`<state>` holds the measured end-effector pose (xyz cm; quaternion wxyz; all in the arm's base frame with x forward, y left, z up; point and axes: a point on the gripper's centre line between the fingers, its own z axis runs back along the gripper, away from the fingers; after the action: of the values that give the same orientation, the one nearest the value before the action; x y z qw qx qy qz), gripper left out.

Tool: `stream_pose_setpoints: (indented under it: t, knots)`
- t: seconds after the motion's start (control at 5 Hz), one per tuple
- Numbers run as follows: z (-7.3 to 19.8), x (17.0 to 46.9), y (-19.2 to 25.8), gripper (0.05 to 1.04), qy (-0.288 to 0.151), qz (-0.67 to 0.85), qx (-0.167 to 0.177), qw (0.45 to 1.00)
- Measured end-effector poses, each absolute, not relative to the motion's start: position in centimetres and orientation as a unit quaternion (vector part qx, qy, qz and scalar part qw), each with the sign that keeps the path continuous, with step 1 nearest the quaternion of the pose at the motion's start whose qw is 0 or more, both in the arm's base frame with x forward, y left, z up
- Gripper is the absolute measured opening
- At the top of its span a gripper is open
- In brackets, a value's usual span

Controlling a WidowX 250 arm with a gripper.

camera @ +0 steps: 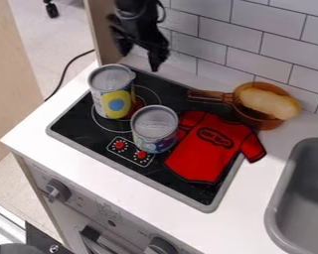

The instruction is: Moved the can to the lower left of the stove

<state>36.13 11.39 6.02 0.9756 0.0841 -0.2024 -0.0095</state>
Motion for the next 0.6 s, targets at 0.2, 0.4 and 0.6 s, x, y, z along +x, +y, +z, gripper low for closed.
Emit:
stream_pose_setpoints:
  t: [0.2,0.4,0.6]
  knots:
    - [6.0,35.8,12.5,1.001,-0.211,-0.029,0.068,0.975]
    - [5.1,35.1,13.5,1.0,-0.196,-0.047,0.052,0.978]
    - [5.2,34.9,14.5,1.0,-0.187,-0.066,0.036,0.979]
